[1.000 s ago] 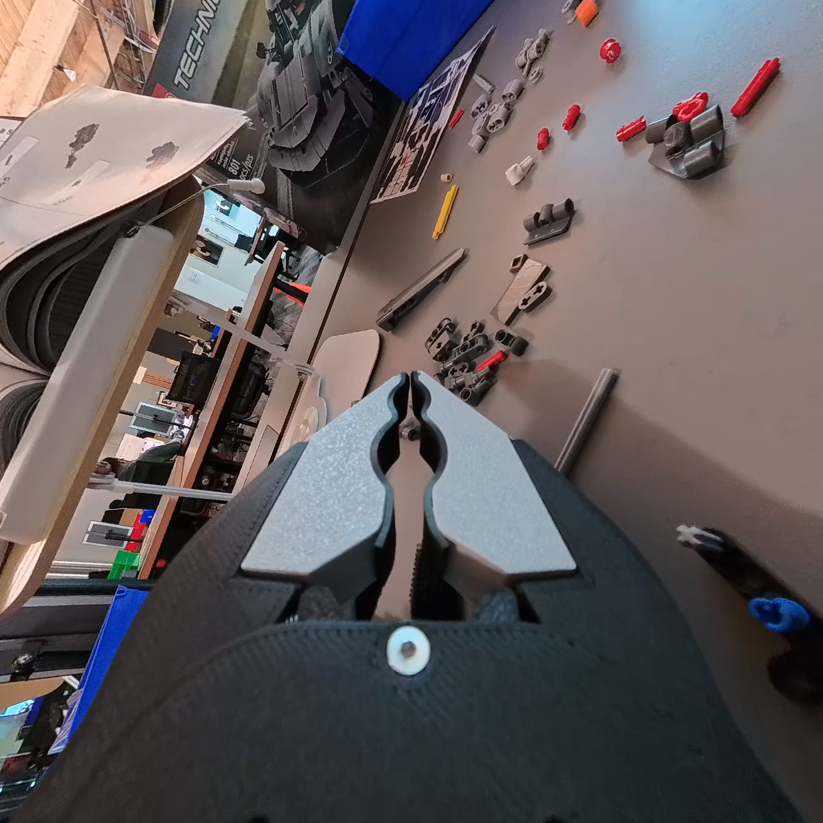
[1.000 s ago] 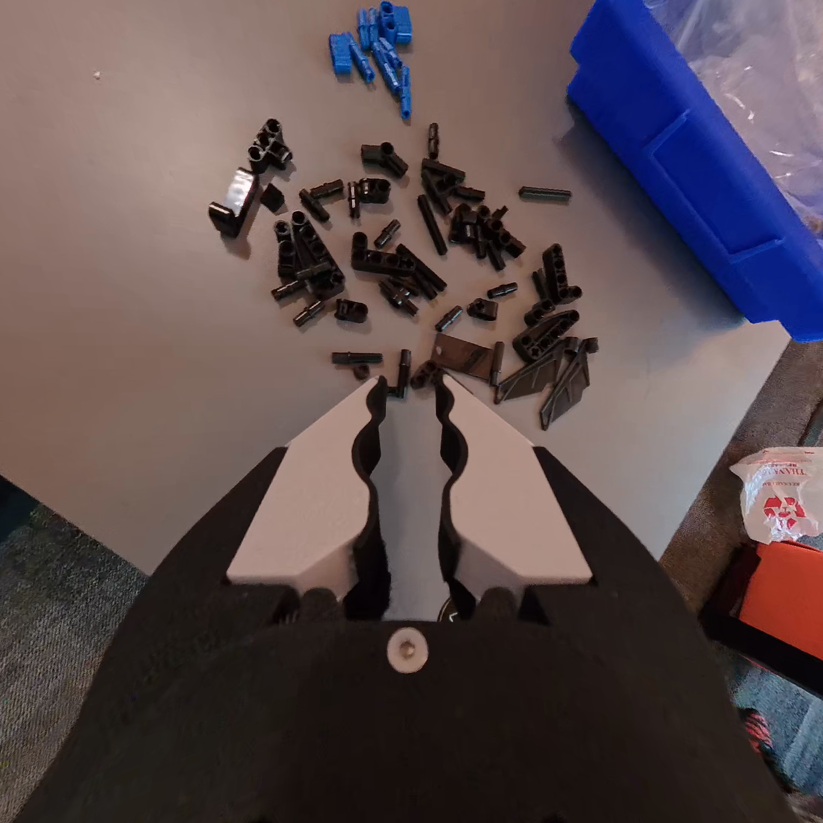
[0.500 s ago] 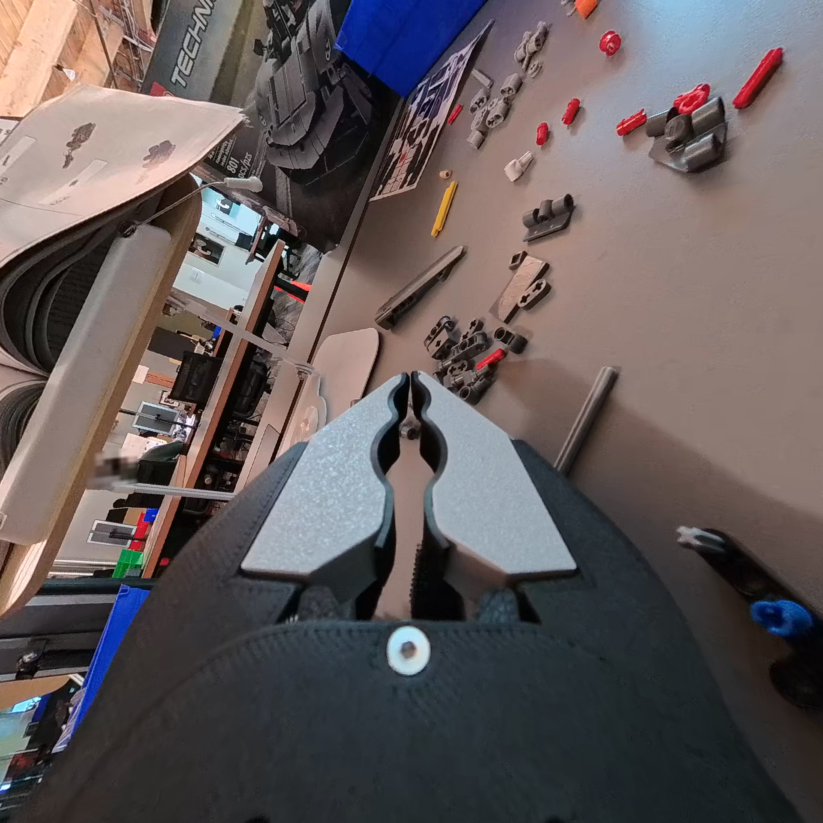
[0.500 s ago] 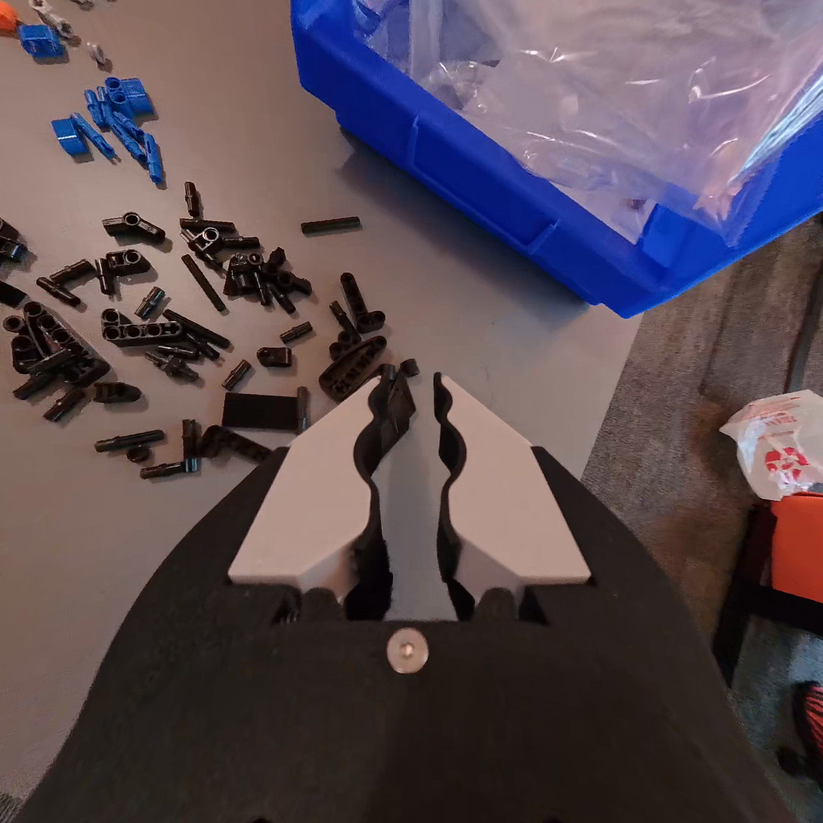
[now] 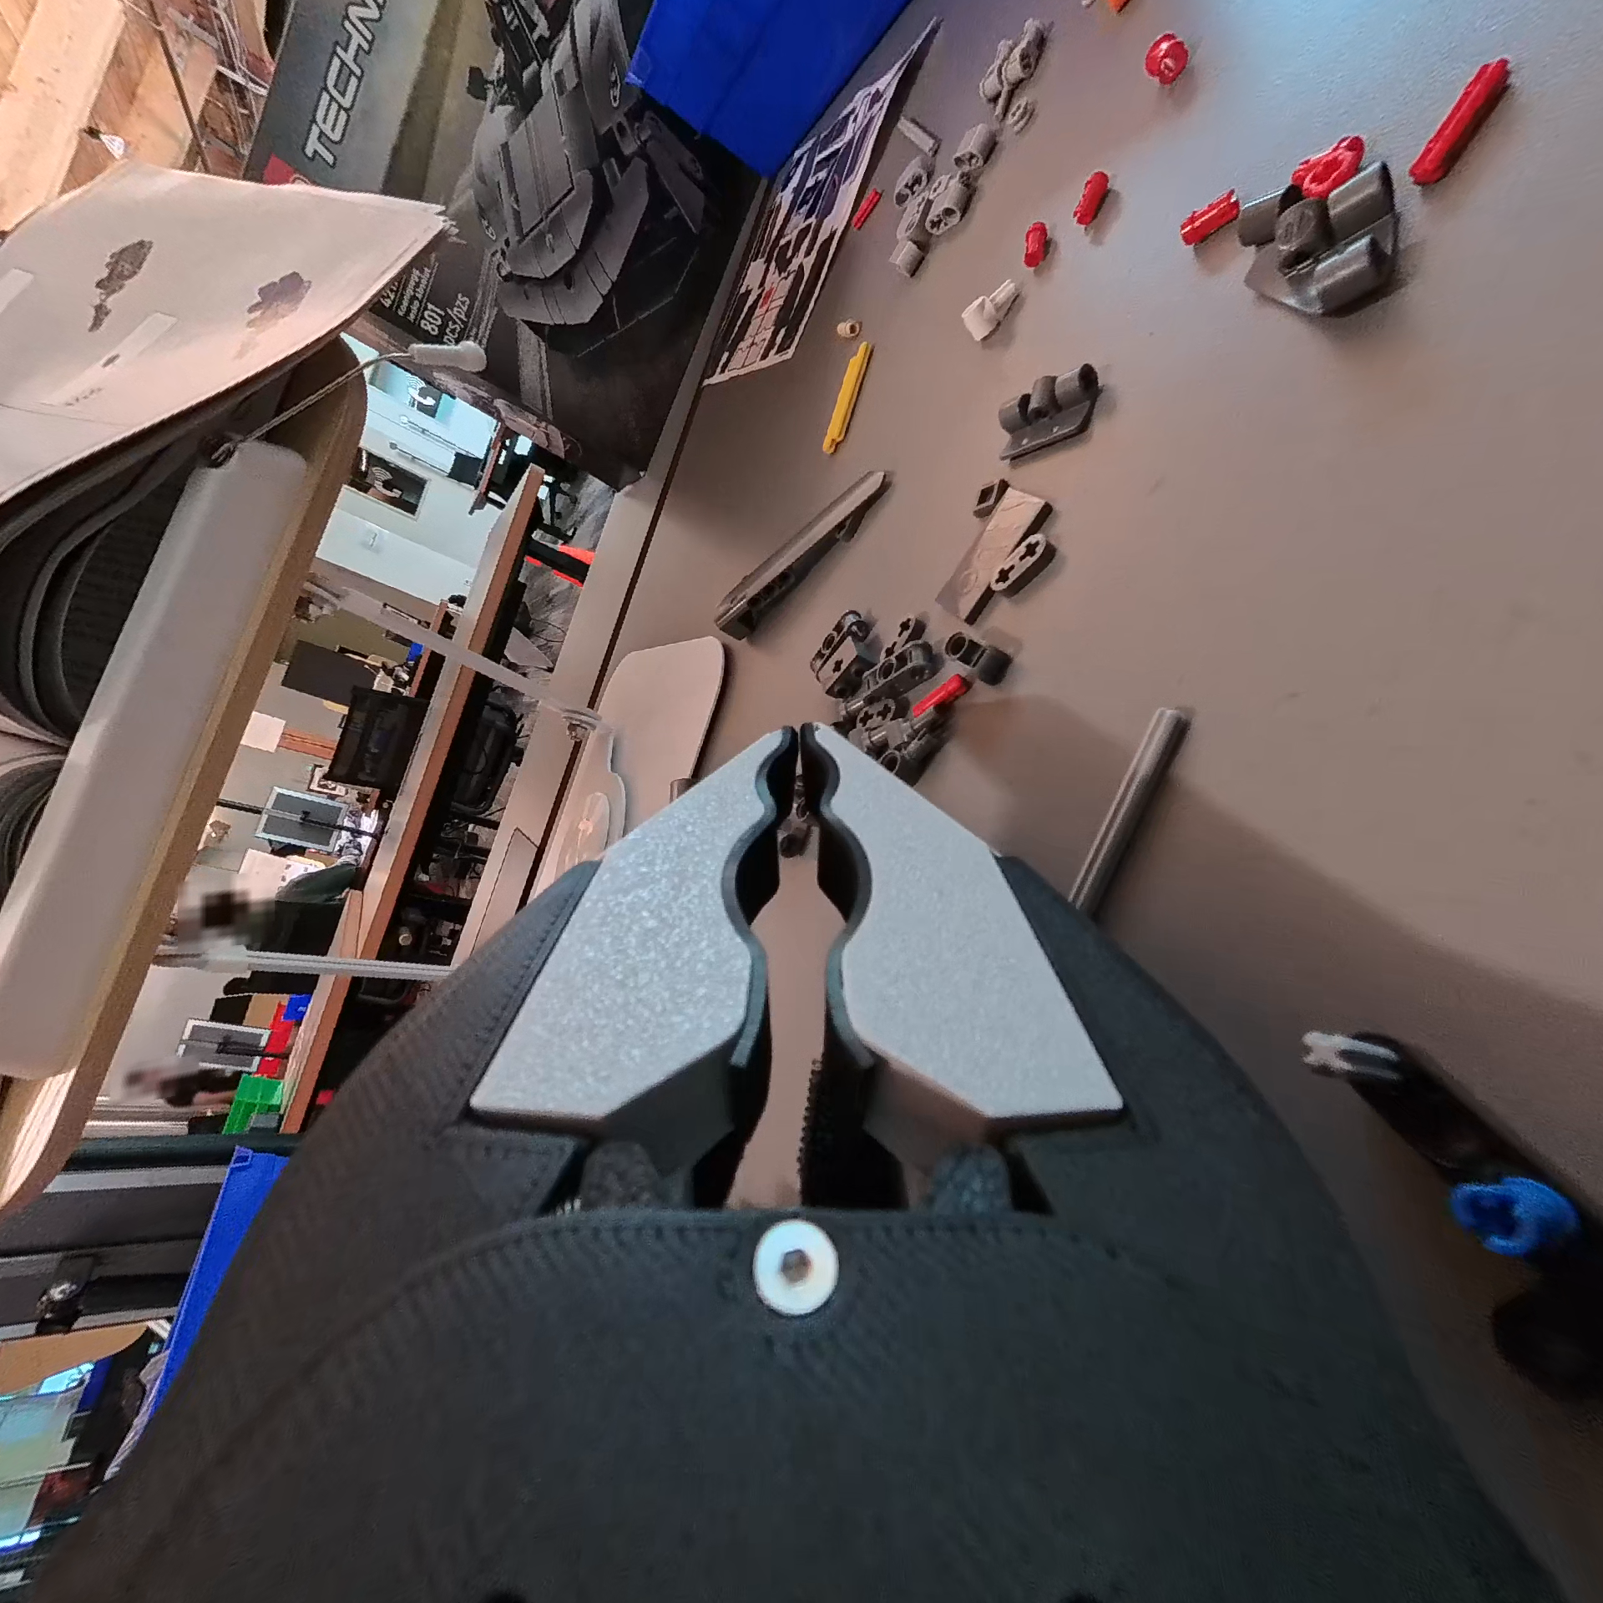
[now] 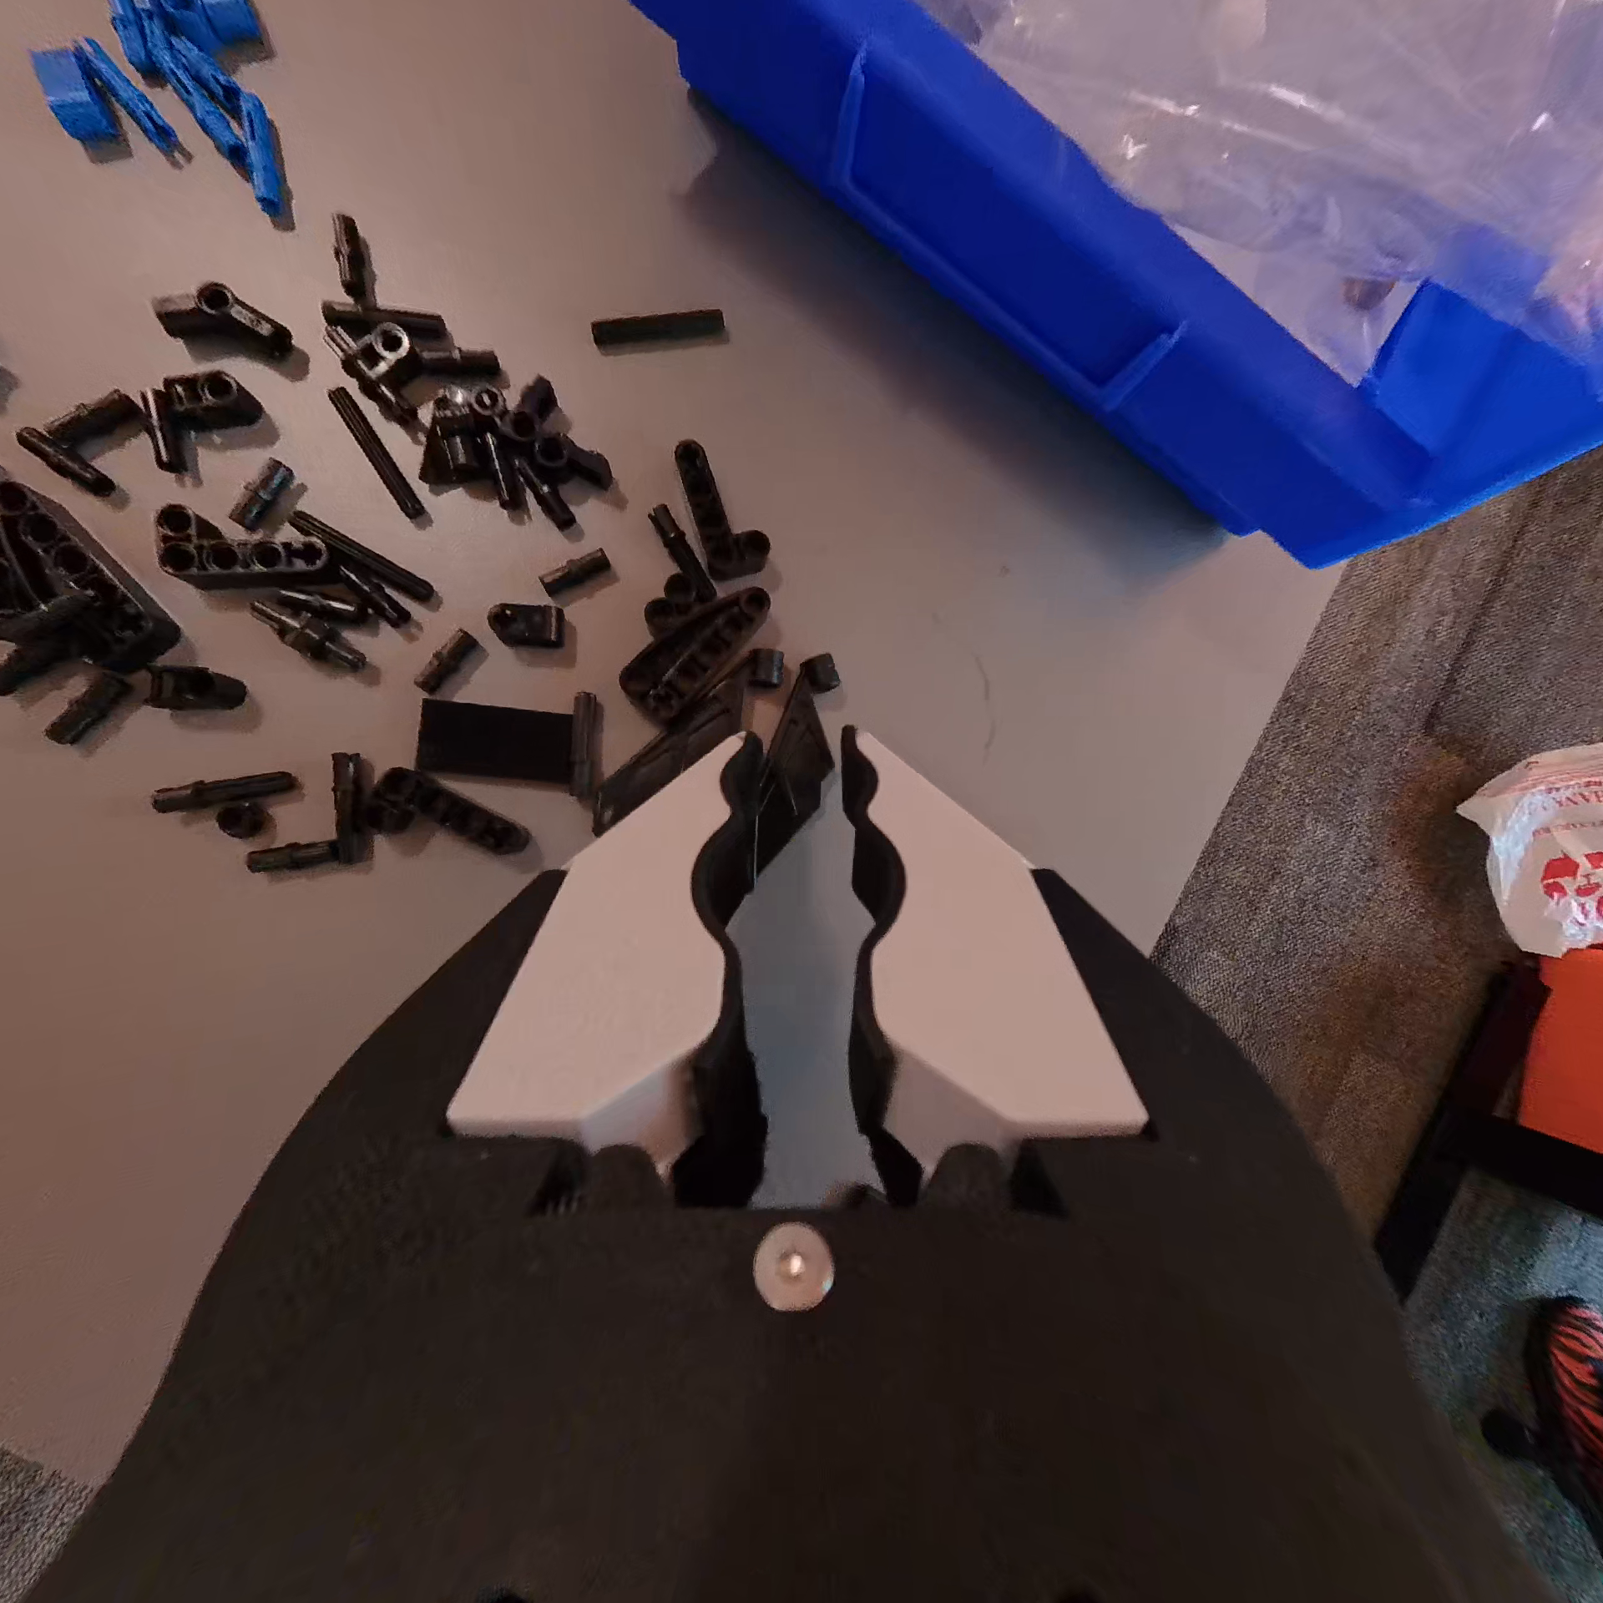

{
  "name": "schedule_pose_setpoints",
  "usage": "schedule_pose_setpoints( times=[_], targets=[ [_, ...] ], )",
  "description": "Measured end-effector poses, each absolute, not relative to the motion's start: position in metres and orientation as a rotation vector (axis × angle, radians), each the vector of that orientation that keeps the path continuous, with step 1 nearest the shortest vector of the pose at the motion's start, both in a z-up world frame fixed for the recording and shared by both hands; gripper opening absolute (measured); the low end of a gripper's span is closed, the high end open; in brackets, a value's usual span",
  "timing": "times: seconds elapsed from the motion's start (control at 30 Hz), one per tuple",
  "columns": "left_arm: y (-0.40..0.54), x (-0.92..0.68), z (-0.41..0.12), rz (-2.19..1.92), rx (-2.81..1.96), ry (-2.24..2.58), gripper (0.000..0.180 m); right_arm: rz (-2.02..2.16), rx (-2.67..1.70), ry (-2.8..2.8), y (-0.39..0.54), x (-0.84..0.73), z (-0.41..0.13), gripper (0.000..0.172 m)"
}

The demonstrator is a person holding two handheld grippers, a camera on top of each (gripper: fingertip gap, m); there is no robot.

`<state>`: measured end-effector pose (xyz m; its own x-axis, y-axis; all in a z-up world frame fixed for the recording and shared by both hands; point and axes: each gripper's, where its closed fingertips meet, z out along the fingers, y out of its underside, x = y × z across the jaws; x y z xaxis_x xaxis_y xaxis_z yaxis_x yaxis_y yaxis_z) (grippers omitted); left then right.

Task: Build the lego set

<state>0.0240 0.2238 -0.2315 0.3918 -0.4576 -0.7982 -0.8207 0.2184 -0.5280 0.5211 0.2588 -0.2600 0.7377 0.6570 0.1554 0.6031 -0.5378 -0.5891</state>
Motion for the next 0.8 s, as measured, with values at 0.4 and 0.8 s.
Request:
schedule_pose_setpoints(
  times=[0.4,0.8],
  targets=[
    [0.223,0.024,-0.231,0.374,-1.414,1.241,0.0,0.156,-2.266,-1.055,0.258,0.484,-0.257,0.016],
    [0.224,0.025,-0.232,0.378,-1.414,1.244,0.0,0.167,-2.282,-1.011,0.249,0.494,-0.257,0.018]
  ],
)
